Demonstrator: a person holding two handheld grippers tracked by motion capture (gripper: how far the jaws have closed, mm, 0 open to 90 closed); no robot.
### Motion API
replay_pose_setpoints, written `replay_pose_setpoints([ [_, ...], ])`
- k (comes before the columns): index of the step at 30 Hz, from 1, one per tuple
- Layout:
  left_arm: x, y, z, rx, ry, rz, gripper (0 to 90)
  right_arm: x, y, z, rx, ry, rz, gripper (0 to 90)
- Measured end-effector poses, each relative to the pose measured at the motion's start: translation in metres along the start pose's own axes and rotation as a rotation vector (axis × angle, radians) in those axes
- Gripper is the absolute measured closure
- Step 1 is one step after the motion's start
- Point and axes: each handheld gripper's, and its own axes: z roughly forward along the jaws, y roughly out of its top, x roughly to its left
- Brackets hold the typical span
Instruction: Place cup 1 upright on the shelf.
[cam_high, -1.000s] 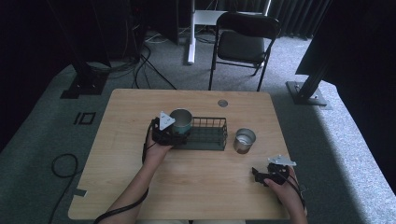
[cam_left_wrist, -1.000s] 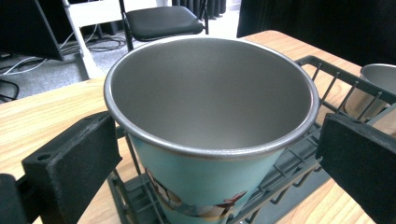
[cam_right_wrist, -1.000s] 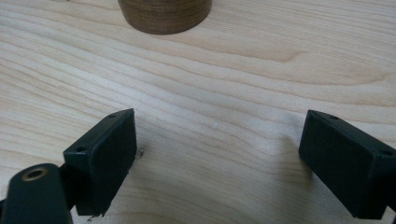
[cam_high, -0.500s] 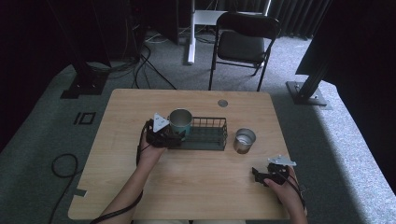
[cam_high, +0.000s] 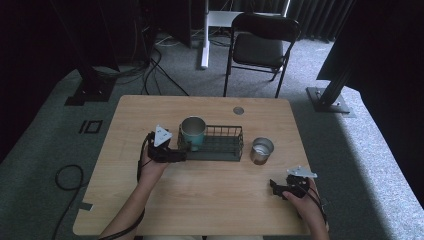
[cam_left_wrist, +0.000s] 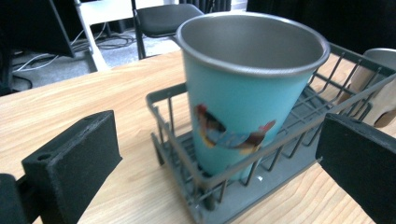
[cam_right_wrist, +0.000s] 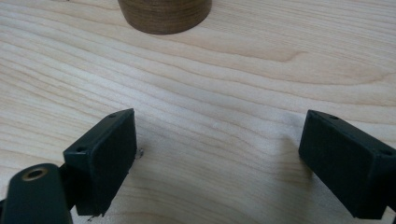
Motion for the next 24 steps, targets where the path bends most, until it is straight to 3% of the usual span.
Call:
replay_pose_setpoints([
  [17, 0.021, -0.019, -0.029, 0.014, 0.046, -0.007, 0.3, 0.000, 0.000, 0.000, 0.000, 0.000, 0.000, 11.0],
  [24, 0.027, -0.027, -0.037, 0.032, 0.043, -0.016, 0.3, 0.000, 0.000, 0.000, 0.000, 0.000, 0.000, 11.0],
])
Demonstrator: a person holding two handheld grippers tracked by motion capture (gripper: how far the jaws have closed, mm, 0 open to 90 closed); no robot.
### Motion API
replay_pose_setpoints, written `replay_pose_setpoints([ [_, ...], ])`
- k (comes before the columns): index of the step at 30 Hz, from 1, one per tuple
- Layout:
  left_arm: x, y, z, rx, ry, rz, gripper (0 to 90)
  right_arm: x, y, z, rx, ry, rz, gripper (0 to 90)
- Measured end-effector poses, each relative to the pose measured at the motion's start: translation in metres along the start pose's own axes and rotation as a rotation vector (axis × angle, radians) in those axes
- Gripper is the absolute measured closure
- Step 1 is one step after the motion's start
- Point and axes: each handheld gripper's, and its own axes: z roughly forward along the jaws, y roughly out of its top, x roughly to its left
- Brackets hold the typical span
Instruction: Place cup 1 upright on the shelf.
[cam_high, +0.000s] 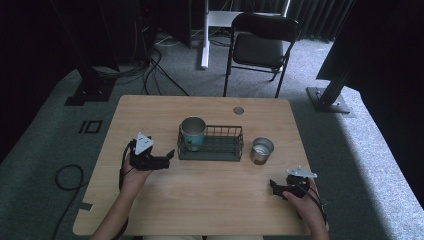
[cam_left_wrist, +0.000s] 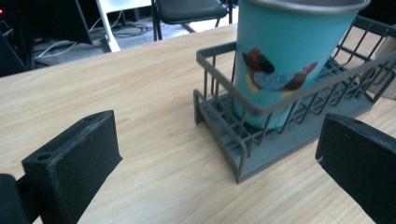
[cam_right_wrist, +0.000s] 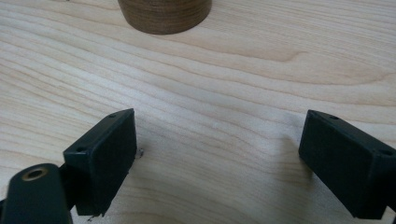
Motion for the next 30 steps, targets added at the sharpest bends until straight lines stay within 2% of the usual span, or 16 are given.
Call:
replay_pose_setpoints([
  [4, 0.004, -0.009, -0.006, 0.011, -0.016, -0.012, 0.3, 0.000, 0.000, 0.000, 0.000, 0.000, 0.000, 11.0],
  [7, 0.005, -0.016, -0.008, 0.026, -0.019, -0.006, 0.3, 0.000, 0.000, 0.000, 0.000, 0.000, 0.000, 11.0],
  [17, 0.020, -0.040, -0.023, 0.068, -0.002, -0.019, 0.3, 0.000, 0.000, 0.000, 0.000, 0.000, -0.001, 11.0],
  [25, 0.026, -0.058, -0.031, 0.094, 0.004, -0.044, 0.3, 0.000, 0.000, 0.000, 0.000, 0.000, -0.001, 11.0],
  [30, 0.029, -0.066, -0.035, 0.105, 0.022, -0.056, 0.3, 0.000, 0.000, 0.000, 0.000, 0.000, -0.001, 11.0],
])
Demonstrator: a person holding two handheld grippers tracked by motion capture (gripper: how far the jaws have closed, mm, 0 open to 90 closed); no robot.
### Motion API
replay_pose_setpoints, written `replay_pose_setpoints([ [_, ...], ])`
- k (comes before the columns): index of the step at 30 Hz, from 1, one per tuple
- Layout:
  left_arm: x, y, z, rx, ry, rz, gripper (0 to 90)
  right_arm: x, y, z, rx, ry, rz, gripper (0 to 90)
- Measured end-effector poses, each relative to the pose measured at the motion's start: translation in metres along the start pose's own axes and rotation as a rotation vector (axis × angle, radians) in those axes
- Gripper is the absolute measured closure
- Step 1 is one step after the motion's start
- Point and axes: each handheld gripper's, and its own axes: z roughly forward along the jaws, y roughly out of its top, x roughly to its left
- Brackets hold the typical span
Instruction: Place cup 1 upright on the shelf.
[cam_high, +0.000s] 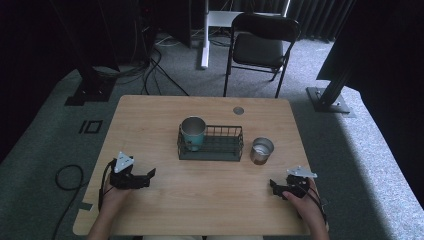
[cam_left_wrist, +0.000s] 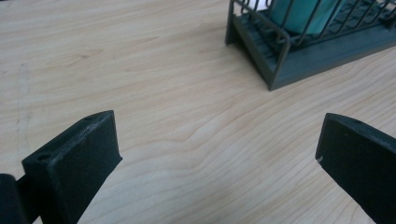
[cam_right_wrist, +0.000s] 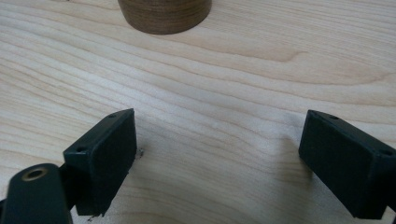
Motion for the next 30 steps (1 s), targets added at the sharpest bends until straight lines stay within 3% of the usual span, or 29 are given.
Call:
replay_pose_setpoints([
  [19, 0.019, -0.030, -0.014, 0.086, 0.095, -0.064, 0.3, 0.000, 0.000, 0.000, 0.000, 0.000, 0.000, 11.0],
  [30, 0.030, -0.045, -0.017, 0.167, 0.195, -0.159, 0.3, 0.000, 0.000, 0.000, 0.000, 0.000, 0.000, 11.0],
])
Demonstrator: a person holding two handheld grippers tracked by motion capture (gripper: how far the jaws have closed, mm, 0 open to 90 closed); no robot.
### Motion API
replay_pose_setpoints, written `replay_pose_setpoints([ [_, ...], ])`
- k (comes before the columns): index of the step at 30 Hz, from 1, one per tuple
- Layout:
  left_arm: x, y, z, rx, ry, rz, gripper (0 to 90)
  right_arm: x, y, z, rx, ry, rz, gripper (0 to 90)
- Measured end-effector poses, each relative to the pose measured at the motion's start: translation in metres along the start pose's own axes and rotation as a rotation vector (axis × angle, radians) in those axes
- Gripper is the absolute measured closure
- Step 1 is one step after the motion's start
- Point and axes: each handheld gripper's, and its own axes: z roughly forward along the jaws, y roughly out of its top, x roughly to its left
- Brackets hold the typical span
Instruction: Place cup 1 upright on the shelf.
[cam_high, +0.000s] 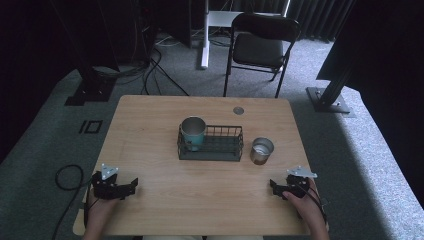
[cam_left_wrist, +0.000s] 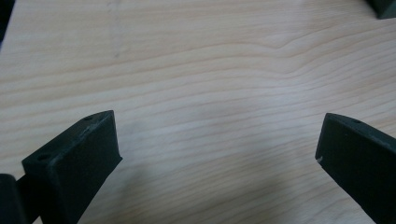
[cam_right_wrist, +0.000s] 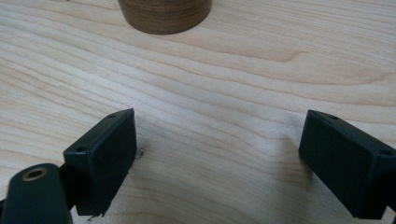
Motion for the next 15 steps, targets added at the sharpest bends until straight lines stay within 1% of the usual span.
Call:
replay_pose_setpoints([
  [2, 0.0027, -0.0019, -0.0005, 0.004, 0.012, -0.015, 0.3, 0.0000, 0.0000, 0.0000, 0.000, 0.000, 0.000, 11.0],
  [3, 0.0027, -0.0019, -0.0005, 0.004, 0.012, -0.015, 0.3, 0.0000, 0.0000, 0.0000, 0.000, 0.000, 0.000, 11.0],
  [5, 0.0051, -0.0049, -0.0009, 0.019, 0.030, -0.026, 0.3, 0.0000, 0.0000, 0.0000, 0.000, 0.000, 0.000, 11.0],
  [9, 0.0065, -0.0083, -0.0016, 0.035, 0.051, -0.036, 0.3, 0.0000, 0.0000, 0.0000, 0.000, 0.000, 0.000, 11.0],
  [11, 0.0075, -0.0091, -0.0021, 0.035, 0.053, -0.041, 0.3, 0.0000, 0.0000, 0.0000, 0.000, 0.000, 0.000, 11.0],
  [15, 0.0080, -0.0097, -0.0006, 0.058, 0.071, -0.050, 0.3, 0.0000, 0.0000, 0.0000, 0.000, 0.000, 0.000, 11.0],
])
